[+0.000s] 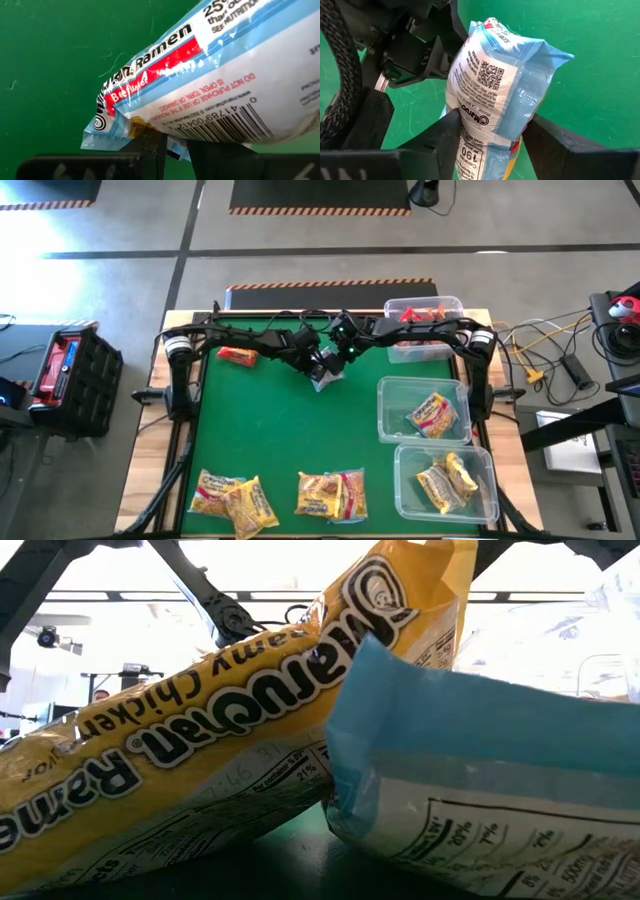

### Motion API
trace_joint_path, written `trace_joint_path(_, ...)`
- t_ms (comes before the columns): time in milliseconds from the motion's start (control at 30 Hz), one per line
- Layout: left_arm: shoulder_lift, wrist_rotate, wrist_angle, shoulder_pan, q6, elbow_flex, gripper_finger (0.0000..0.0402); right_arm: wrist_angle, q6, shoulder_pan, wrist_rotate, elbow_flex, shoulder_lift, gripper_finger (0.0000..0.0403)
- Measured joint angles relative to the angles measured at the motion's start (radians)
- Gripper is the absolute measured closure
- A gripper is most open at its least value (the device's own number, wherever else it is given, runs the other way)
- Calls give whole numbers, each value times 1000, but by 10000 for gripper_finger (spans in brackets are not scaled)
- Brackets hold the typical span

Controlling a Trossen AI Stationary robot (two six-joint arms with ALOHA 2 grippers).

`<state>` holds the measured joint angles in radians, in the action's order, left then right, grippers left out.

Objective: Sort Maruchan noodles
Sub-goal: Put the top middle noodle pack into the middle transparent bin

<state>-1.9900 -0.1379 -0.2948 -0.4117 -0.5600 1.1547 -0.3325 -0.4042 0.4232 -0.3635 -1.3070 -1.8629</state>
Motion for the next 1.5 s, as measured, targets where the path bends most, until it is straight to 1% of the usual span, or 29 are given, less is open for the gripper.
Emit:
trace_joint_path(200, -1, 0, -1, 0, -6, 5, 350, 4, 0, 0, -2, 1, 0, 258)
trace_joint_path(367, 19, 0, -22, 0, 0, 9, 348, 3, 2, 0, -3, 1, 0, 264)
trace_joint_path(567, 111, -11, -129, 0, 88, 4, 348, 12, 9, -3, -13, 1, -6, 266)
trace_joint_path(700, 195, -17, -153, -1, 136, 3, 347, 6, 13, -2, -14, 1, -5, 267)
trace_joint_path(867, 255, -21, -169, -1, 152, -7, 347, 5, 15, -2, -10, 1, -5, 267)
trace_joint_path(1500, 244, -28, -225, 3, 125, -20, 347, -7, 14, 0, -26, 1, -3, 271)
